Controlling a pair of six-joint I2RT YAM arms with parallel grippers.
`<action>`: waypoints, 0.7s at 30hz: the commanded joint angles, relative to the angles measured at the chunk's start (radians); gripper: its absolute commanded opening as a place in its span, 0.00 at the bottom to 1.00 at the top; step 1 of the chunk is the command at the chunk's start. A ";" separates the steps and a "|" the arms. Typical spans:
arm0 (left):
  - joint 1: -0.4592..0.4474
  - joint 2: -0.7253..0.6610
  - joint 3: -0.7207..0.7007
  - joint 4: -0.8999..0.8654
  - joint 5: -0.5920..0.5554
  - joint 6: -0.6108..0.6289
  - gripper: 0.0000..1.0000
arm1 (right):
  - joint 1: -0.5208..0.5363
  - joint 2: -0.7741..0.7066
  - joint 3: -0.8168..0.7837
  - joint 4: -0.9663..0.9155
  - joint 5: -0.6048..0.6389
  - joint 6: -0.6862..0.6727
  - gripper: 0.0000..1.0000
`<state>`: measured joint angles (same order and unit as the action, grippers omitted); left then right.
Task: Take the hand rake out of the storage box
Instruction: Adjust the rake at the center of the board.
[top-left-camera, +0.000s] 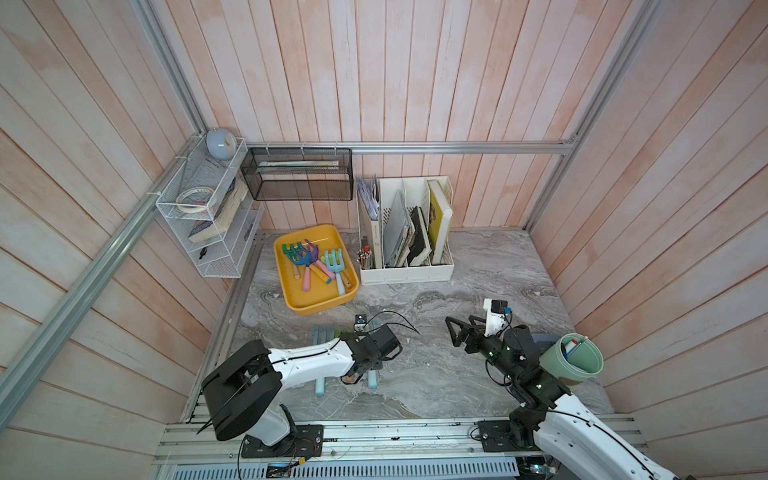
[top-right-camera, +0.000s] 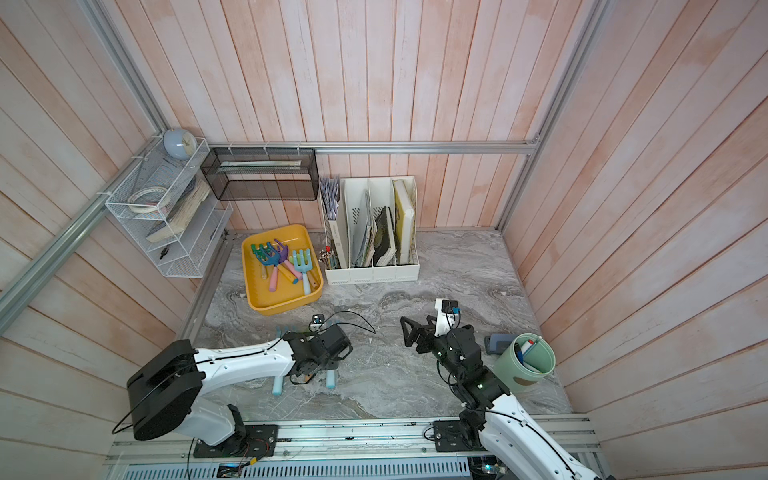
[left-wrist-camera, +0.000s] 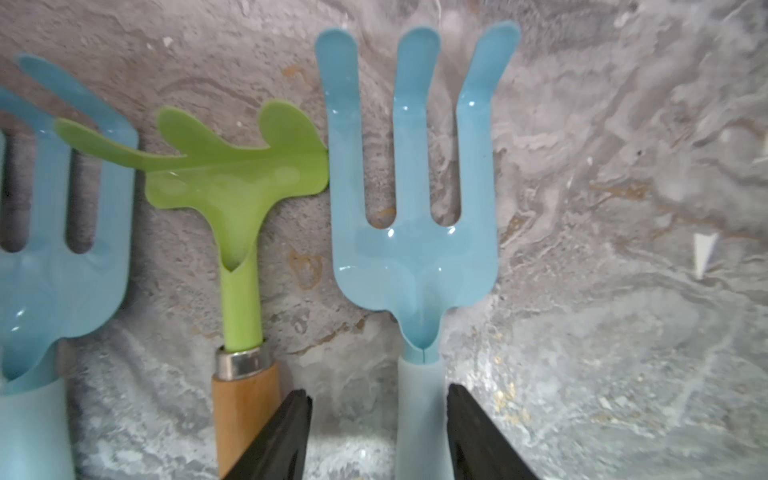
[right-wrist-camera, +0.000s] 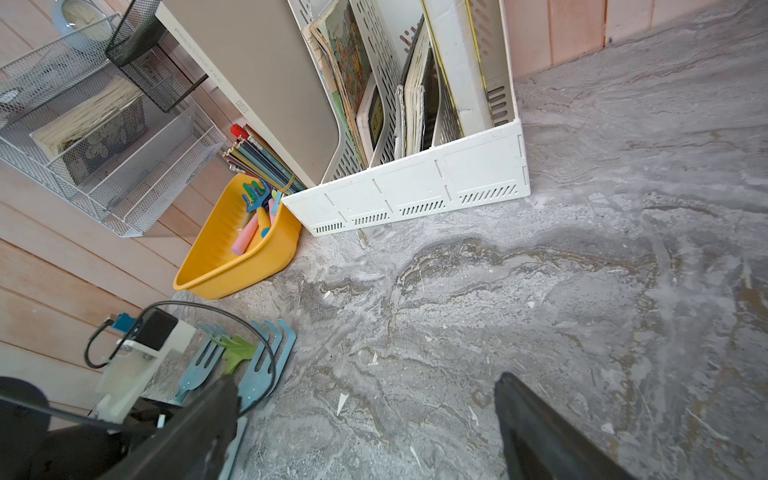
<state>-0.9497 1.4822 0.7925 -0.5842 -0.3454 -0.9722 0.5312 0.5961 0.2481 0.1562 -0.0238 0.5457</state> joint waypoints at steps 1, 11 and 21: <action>0.033 -0.056 -0.051 -0.005 -0.016 0.009 0.57 | -0.004 0.017 -0.013 0.026 -0.013 -0.009 0.98; 0.043 -0.042 -0.092 0.053 0.025 0.007 0.57 | -0.004 0.020 -0.020 0.032 -0.014 -0.007 0.98; 0.043 -0.050 -0.071 -0.051 -0.015 -0.016 0.57 | -0.005 0.033 -0.024 0.047 -0.019 -0.006 0.98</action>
<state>-0.9096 1.4506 0.7177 -0.5835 -0.3462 -0.9760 0.5312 0.6266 0.2398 0.1837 -0.0284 0.5457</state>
